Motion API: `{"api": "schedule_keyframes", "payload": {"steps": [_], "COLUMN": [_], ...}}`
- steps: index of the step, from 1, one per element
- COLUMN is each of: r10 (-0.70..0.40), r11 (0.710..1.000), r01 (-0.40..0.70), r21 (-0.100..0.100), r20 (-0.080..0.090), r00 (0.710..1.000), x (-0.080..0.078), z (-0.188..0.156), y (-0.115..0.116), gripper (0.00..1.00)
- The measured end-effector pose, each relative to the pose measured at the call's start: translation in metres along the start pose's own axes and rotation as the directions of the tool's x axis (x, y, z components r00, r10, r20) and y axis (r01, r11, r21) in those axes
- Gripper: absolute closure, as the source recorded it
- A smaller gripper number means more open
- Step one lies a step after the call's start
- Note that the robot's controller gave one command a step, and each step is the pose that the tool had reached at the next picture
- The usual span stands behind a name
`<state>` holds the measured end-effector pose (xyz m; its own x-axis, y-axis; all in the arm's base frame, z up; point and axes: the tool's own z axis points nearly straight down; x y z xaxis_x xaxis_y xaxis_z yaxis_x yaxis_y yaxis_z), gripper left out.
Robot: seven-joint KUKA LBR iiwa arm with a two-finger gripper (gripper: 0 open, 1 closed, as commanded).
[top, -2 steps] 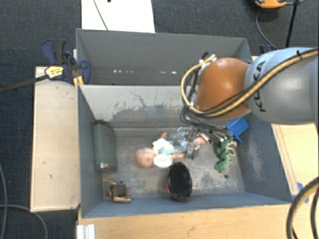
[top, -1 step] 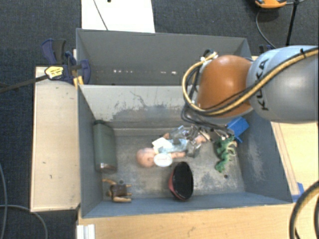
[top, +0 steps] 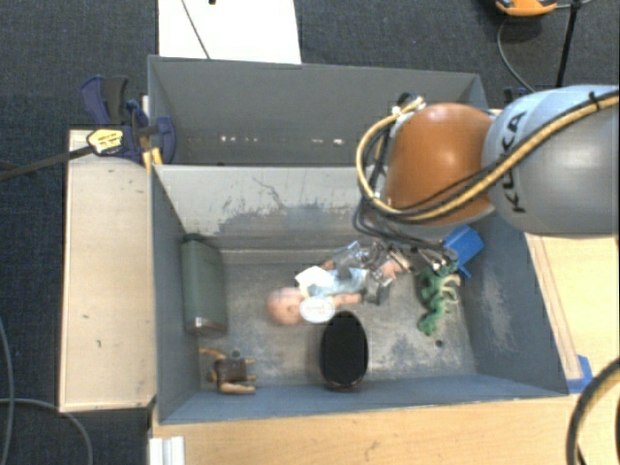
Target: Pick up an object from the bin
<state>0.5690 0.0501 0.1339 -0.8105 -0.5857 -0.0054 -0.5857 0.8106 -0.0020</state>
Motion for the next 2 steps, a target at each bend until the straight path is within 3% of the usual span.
{"api": "schedule_keyframes", "payload": {"steps": [2], "r10": [0.002], "r11": [1.0], "r01": [-0.002], "r21": [-0.004], "r20": [-0.006], "r00": [1.0], "x": [0.001], "z": [-0.023], "y": [0.001], "gripper": [1.0]}}
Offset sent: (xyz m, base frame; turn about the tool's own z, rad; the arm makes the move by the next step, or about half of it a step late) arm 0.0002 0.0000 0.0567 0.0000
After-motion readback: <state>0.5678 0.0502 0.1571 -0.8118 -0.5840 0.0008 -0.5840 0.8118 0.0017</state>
